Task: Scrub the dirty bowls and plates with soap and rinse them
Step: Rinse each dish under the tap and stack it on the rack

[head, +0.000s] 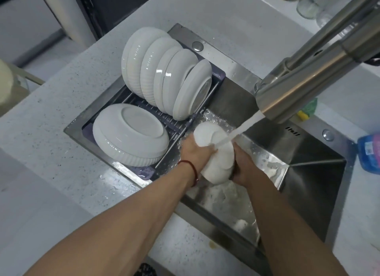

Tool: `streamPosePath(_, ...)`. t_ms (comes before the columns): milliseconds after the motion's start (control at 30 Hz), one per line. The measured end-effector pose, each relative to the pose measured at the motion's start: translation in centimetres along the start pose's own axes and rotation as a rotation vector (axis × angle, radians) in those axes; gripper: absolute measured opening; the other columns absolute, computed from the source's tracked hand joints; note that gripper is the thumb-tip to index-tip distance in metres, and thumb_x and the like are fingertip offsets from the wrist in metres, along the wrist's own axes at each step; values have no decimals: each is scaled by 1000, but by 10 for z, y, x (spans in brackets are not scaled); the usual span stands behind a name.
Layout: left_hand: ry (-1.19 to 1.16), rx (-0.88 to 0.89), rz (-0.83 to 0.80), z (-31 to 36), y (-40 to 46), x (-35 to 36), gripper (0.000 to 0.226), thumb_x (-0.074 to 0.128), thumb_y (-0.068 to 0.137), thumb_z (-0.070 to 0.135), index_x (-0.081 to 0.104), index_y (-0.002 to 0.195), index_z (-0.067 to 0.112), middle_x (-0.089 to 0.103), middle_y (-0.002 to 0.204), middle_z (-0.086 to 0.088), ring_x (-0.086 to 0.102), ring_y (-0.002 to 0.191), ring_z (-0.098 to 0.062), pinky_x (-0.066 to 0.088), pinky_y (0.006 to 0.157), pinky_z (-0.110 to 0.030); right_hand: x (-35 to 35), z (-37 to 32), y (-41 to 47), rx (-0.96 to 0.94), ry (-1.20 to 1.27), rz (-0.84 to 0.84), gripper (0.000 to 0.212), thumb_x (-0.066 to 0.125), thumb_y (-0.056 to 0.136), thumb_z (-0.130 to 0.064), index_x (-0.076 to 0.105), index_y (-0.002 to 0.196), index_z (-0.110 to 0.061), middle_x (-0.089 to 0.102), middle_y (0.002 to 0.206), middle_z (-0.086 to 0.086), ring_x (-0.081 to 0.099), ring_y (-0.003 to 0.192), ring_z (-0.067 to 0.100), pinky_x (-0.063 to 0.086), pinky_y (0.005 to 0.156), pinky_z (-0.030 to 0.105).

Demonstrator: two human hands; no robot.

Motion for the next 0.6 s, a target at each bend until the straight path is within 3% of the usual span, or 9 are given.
streamPosePath(100, -173, -120, -16, -12, 12, -3, 61, 91, 68, 32, 63, 120, 20, 71, 119, -9, 68, 106, -33, 58, 96, -53, -19, 16, -18, -23, 279, -11, 46, 55, 102, -46, 61, 137, -17, 70, 130, 10, 69, 116, 30, 59, 87, 48)
streamPosePath(200, 40, -142, -44, -44, 33, 12, 68, 63, 91, 57, 40, 149, 31, 60, 136, -13, 62, 120, -38, 53, 102, -59, -25, 8, -35, -144, 363, 67, 32, 55, 105, -31, 62, 128, -10, 73, 121, 10, 74, 101, 25, 63, 70, 39)
streamPosePath(267, 163, -180, -101, -69, 46, 30, 70, 43, 87, 70, 21, 151, 53, 47, 151, -17, 55, 129, -45, 50, 103, -65, -16, -7, -48, -295, 146, 132, 34, 57, 105, -32, 61, 131, -11, 73, 118, 8, 73, 103, 26, 64, 77, 42)
streamPosePath(300, 141, -209, -122, -66, 41, 34, 73, 38, 86, 77, 21, 153, 53, 46, 154, -18, 53, 131, -45, 51, 102, -64, -10, -19, -57, -401, -47, 177, 32, 57, 104, -33, 63, 129, -12, 73, 113, 6, 72, 100, 25, 63, 78, 41)
streamPosePath(367, -7, -325, -232, -50, 17, 39, 95, 33, 82, 91, 42, 152, 28, 59, 140, -20, 62, 123, -38, 60, 85, -51, 9, -37, -77, -658, -453, 243, 18, 59, 103, -28, 66, 113, -14, 70, 95, -3, 69, 86, 15, 56, 70, 28)
streamPosePath(433, -177, -381, -248, -34, 6, 32, 87, 43, 86, 88, 64, 122, 11, 74, 102, -18, 73, 91, -30, 61, 65, -40, 42, -35, -92, -860, -782, 138, 6, 58, 103, -24, 59, 102, -18, 62, 79, -9, 61, 70, 4, 45, 60, 18)
streamPosePath(467, -245, -370, -211, -31, 12, 24, 80, 51, 87, 81, 64, 117, 9, 75, 94, -15, 74, 83, -30, 62, 67, -43, 53, -26, -93, -880, -909, 52, 6, 57, 104, -24, 57, 103, -18, 61, 76, -9, 60, 66, 5, 43, 57, 16)
streamPosePath(533, -220, -340, -41, -33, 26, 3, 69, 55, 95, 68, 61, 123, 5, 76, 102, -17, 76, 87, -34, 63, 82, -56, 54, -5, -92, -861, -1143, -70, 17, 54, 106, -29, 59, 114, -15, 69, 89, -1, 66, 77, 17, 47, 64, 18)
streamPosePath(600, -216, -330, 6, -39, 28, -4, 61, 48, 101, 62, 61, 124, 8, 76, 107, -18, 77, 89, -37, 61, 81, -62, 41, 1, -96, -853, -1271, -182, 30, 48, 108, -33, 57, 130, -14, 70, 115, 5, 66, 101, 23, 52, 85, 32)
Point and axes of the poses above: each hand's wrist, its own y-axis towards the middle knuckle, its own x-axis out of the palm, z = x × y, the point moved 8 cm from there along y, towards the middle knuckle
